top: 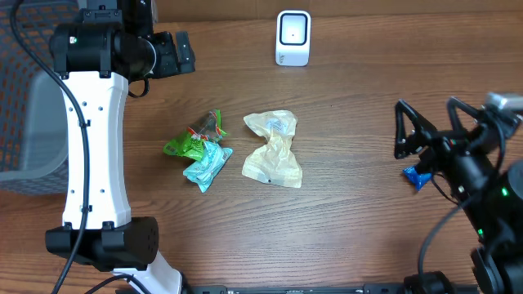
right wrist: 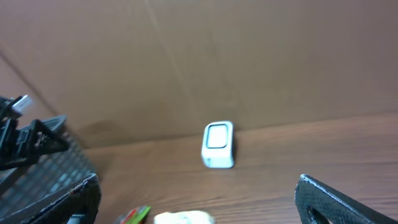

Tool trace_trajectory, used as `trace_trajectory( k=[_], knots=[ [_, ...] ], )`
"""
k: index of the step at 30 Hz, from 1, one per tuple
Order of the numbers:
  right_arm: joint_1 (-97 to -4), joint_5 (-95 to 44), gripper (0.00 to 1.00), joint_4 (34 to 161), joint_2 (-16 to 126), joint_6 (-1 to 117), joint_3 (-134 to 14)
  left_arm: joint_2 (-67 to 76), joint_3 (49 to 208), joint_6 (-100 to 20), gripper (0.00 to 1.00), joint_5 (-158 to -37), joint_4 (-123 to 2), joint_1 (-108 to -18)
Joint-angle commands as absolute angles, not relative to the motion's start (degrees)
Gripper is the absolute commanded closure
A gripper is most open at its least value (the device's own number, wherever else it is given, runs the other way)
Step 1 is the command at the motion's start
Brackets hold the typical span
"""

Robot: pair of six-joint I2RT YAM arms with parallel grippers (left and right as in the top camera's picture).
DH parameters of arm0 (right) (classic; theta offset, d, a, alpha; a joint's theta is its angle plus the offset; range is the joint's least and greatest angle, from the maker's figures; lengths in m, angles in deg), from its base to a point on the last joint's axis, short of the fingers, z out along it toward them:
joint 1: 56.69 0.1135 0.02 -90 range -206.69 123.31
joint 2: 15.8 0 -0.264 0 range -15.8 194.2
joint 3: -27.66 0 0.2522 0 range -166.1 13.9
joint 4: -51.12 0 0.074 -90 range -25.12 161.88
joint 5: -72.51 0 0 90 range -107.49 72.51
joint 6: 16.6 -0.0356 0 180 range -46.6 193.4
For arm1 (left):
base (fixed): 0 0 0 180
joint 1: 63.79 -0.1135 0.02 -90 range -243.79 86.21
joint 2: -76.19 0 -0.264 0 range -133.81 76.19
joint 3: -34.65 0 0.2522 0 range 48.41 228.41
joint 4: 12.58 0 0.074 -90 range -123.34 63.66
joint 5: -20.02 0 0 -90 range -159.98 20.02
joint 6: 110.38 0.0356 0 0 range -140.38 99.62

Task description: Scan the item barcode

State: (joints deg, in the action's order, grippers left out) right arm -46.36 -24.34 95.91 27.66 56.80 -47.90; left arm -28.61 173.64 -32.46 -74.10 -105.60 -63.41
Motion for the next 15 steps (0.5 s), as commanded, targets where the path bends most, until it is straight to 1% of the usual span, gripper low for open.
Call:
trace_trajectory(
  k=[1,4,6,9,10,15],
  knots=[
    [-45.75,-32.5,0.0,95.32,35.73,55.03,-48.21,-27.64,173.77,-33.24,0.0,-74.48,-105.43,-63.39],
    [-45.73,-39.08,0.0,96.0,43.62,54.79,-50.83,-27.64,173.77,-33.24,0.0,-74.48,-105.43,-63.39],
    [-45.29,-40.98,0.0,98.07,48.49,54.26,-53.15,-27.64,173.77,-33.24,0.0,-74.48,-105.43,-63.39],
    [-43.24,-40.63,0.0,103.19,56.42,53.83,-57.52,-27.64,173.77,-33.24,0.0,-74.48,-105.43,-63.39],
    [-41.33,-39.25,0.0,106.2,60.99,53.8,-60.06,-27.64,173.77,-33.24,0.0,-74.48,-105.43,-63.39],
    [-38.01,-35.99,0.0,108.08,68.95,51.68,-61.8,-27.64,173.77,-33.24,0.0,-74.48,-105.43,-63.39]
  ],
)
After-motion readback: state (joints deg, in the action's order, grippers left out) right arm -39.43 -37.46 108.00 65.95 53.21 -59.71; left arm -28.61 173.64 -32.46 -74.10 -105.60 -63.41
